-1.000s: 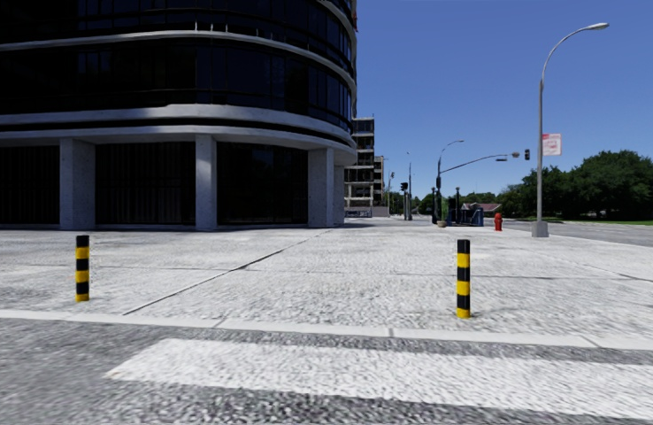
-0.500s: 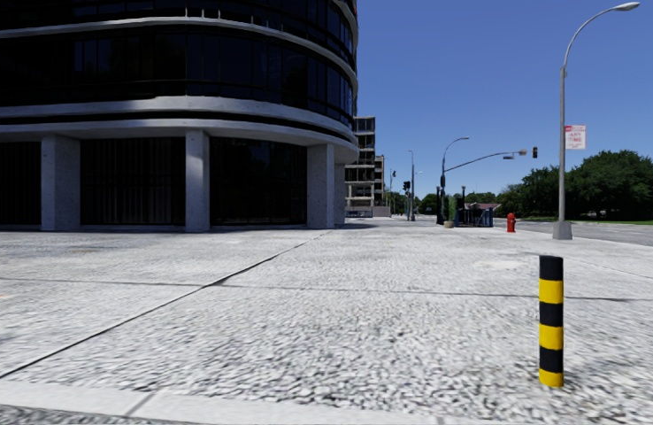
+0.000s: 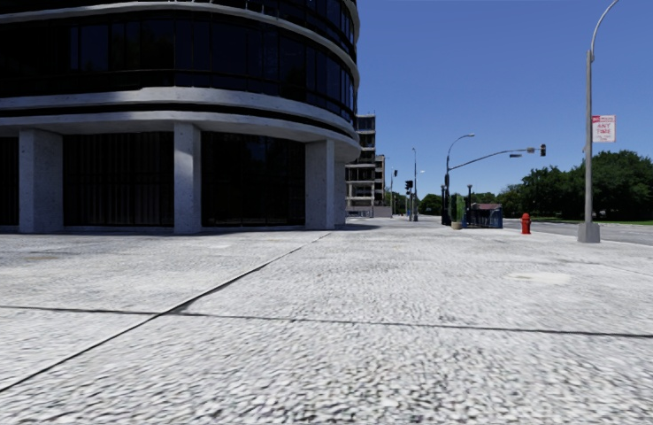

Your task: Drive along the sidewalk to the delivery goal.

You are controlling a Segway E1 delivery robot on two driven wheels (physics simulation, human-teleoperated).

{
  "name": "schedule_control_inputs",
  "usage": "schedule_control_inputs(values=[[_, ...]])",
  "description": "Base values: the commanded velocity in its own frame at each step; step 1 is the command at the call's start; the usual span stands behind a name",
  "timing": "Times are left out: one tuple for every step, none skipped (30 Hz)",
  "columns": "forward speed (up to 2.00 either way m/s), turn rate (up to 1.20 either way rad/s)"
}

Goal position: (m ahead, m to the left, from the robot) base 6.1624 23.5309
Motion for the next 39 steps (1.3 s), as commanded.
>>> schedule_control_inputs(values=[[2.00,0.00],[2.00,0.00],[2.00,0.00],[2.00,0.00],[2.00,0.00],[2.00,0.00],[2.00,0.00],[2.00,0.00],[2.00,0.00],[2.00,0.00],[2.00,0.00],[2.00,0.00],[2.00,0.00],[2.00,0.00],[2.00,0.00],[2.00,0.00],[2.00,0.00],[2.00,0.00],[2.00,0.00],[2.00,0.00],[2.00,0.01],[2.00,0.01],[2.00,0.21],[2.00,0.44],[2.00,0.69],[2.00,0.93],[2.00,1.20],[2.00,1.20],[2.00,1.20],[2.00,1.20],[2.00,1.20],[2.00,1.20],[2.00,1.20],[2.00,1.20],[2.00,1.20],[2.00,1.20],[2.00,1.20],[2.00,1.20],[2.00,1.20]])
